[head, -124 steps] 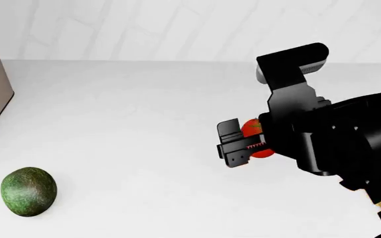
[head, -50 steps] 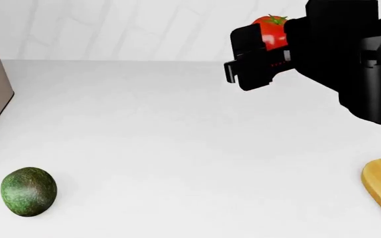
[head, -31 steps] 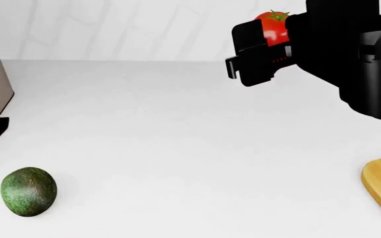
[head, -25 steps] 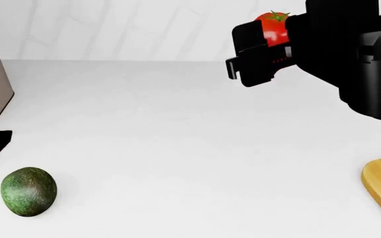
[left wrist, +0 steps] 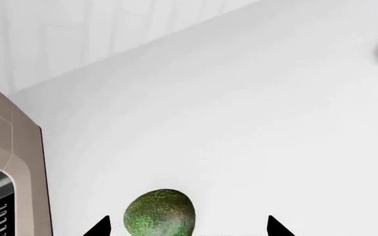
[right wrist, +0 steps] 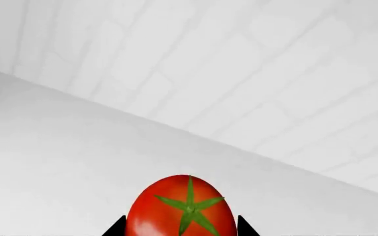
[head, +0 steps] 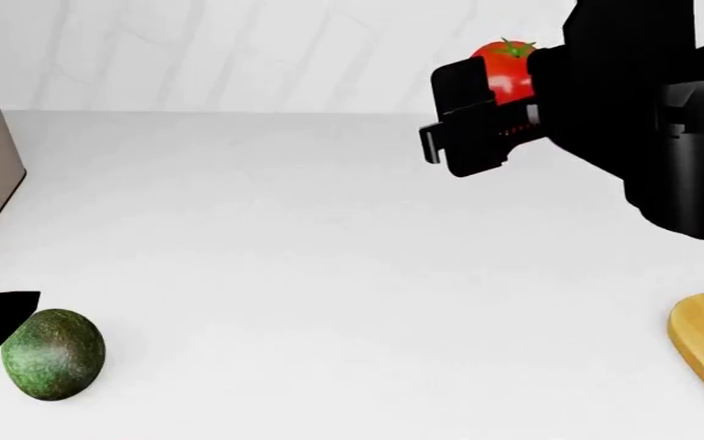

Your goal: Place the avocado, onion, tomato and bell pepper on the cutting board.

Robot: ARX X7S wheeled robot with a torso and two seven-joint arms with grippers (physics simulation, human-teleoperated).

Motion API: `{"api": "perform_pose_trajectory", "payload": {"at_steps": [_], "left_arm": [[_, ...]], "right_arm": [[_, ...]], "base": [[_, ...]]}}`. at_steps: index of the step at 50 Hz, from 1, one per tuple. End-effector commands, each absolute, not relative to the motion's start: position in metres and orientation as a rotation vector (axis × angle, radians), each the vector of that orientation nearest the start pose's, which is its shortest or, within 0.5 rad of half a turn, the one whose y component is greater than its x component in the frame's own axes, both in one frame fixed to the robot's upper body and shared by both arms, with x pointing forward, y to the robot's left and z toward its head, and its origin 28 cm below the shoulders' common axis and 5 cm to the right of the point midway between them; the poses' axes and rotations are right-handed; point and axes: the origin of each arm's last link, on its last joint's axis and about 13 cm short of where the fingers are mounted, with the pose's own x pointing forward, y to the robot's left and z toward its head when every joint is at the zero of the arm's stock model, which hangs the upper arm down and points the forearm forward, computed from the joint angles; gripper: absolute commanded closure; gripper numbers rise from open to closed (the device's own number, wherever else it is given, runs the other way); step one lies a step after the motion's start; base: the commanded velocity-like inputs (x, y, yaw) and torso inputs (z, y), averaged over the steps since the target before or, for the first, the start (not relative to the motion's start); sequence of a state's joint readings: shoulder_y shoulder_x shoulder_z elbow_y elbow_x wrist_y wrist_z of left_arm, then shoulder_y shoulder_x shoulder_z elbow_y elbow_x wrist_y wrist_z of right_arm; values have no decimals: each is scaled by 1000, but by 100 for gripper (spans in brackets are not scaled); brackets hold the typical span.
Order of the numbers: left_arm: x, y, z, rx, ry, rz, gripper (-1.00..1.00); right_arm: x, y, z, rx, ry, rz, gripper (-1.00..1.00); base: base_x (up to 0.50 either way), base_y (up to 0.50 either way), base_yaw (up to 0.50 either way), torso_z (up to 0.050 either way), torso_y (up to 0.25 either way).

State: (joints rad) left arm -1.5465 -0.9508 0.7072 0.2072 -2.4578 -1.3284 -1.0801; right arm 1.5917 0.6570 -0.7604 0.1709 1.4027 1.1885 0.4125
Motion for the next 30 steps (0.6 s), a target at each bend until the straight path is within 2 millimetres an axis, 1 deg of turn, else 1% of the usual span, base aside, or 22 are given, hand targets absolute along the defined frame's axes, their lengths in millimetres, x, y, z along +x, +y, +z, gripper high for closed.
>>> {"api": "perform_pose_trajectory", "payload": {"at_steps": [1,7,13,17,30], "left_arm": [[203,275,331,246,553,-403,-100],[214,275,322,272,574,-396,-100],[220,275,316,269,578,-390,-100],[224,275,313,263,579,-389,-100],[240,275,293,222,607,-398,-100]], "right_arm": [[311,-154,341,-214,316,245,100],[311,-153,340,-219,315,255,100],[310,-153,338,-220,320,258,100],[309,-153,337,-219,320,263,100],[310,-153,334,-225,329,266,100]], "base": [[0,0,0,0,0],[0,0,0,0,0],[0,0,0,0,0],[0,0,0,0,0],[0,0,0,0,0]]}}
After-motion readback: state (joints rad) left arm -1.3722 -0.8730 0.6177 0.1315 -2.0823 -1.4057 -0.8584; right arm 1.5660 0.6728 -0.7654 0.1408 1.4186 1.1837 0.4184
